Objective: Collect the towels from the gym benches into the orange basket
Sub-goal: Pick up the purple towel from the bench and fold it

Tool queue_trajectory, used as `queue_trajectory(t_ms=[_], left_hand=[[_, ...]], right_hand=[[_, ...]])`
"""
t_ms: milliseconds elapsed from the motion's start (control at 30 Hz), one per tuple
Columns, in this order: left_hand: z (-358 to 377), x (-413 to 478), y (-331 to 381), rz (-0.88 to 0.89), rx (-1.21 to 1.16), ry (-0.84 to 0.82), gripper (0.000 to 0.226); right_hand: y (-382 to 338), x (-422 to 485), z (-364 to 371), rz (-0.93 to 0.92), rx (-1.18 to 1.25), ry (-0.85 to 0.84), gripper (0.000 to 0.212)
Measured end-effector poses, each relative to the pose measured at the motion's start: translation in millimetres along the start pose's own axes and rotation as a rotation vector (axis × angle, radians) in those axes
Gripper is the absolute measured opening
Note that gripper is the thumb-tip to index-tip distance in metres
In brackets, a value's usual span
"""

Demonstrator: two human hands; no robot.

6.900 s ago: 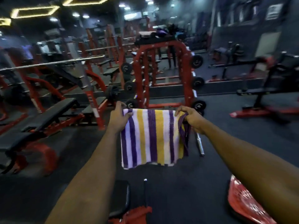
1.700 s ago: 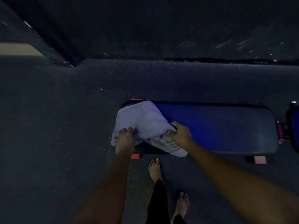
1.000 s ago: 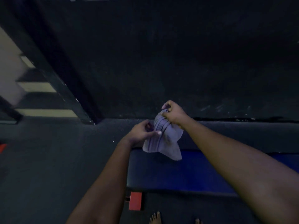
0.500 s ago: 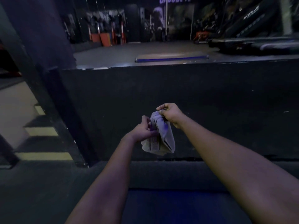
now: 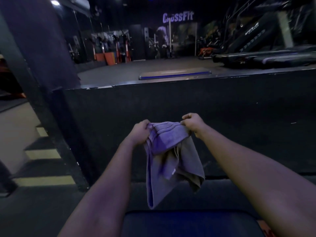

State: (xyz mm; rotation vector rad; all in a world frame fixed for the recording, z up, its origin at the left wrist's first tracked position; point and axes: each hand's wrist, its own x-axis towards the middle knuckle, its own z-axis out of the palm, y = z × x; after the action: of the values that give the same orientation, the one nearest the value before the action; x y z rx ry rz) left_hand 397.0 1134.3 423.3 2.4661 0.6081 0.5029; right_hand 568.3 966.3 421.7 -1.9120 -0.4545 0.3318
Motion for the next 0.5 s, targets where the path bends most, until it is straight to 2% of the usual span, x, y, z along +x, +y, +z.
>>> queue_trajectory(t_ms=[200,300,433,500], left_hand=[[-8,7,27,0.016,0.031,-0.047,0.025],[-7,8,32,0.008,0.065,-0.078,0.025],[-5,10,26,-0.022,0.031,-0.064,0.014],[-8,10,25,-0.009,-0.027,-0.063,0.011]], right_hand=[[15,-24,8,-0.048,-0.039,-0.35,0.044],[17,-36,15,-0.094,-0.059,-0.511,0.048],[3,-45,35,-0.165,-0.083,-0.636,0.077],[-5,-51,50,-0.216,-0.13,-0.622,0.076]])
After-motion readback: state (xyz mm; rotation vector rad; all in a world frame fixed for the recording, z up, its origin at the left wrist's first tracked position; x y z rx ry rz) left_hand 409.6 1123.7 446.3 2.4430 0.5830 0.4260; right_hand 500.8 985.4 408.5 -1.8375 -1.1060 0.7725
